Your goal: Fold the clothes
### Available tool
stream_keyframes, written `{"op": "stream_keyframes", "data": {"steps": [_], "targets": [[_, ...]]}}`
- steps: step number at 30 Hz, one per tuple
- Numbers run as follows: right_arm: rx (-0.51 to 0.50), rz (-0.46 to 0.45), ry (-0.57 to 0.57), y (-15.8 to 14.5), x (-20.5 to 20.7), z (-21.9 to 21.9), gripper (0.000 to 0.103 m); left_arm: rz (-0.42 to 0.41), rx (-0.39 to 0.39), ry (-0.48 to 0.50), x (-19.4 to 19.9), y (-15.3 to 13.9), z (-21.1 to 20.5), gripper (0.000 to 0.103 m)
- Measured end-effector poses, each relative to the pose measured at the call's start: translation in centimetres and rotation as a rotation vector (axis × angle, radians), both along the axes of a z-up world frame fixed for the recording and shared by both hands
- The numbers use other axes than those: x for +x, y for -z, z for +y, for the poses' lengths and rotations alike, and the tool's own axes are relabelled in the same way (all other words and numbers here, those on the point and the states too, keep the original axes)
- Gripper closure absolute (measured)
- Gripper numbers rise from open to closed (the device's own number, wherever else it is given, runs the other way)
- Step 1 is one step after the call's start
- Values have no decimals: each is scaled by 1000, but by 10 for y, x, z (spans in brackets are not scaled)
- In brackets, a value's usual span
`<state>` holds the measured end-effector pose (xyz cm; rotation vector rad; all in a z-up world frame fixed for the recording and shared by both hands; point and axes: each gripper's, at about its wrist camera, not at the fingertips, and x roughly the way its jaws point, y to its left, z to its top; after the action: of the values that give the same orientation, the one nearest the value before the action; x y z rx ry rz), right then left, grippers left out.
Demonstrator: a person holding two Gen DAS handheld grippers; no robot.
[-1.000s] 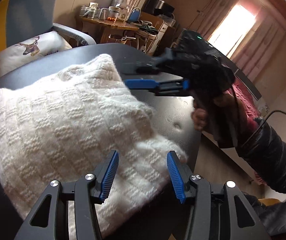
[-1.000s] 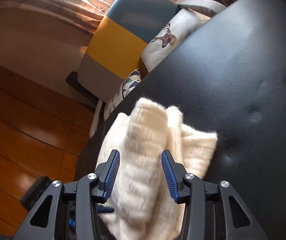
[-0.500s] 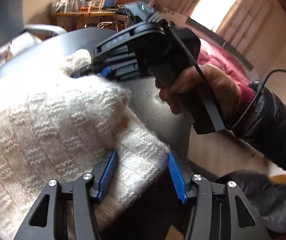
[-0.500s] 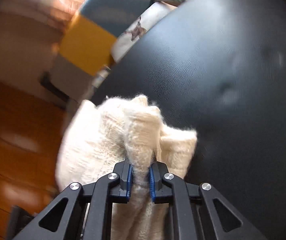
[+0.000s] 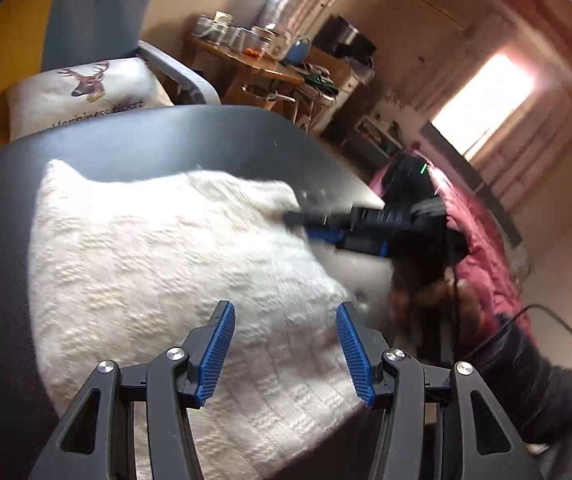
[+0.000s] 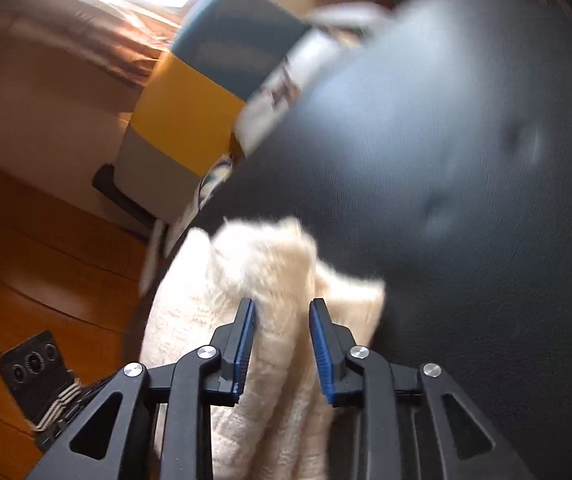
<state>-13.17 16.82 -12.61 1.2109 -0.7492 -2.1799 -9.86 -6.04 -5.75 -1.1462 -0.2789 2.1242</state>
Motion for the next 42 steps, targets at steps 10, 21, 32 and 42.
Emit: {"op": "stream_keyframes", "data": {"steps": [10, 21, 32, 42], "targets": [[381, 105, -323, -49, -23, -96, 74, 11, -54, 160, 64, 35, 61, 49], [372, 68, -300, -3, -3, -72, 79, 34, -88, 134, 89, 51, 83, 45], [412, 245, -564, -65, 47, -109, 77, 92, -20, -144, 111, 4, -45, 42], [491, 147, -501, 5, 70, -93, 78, -28, -46, -183, 134, 77, -52, 40]]}}
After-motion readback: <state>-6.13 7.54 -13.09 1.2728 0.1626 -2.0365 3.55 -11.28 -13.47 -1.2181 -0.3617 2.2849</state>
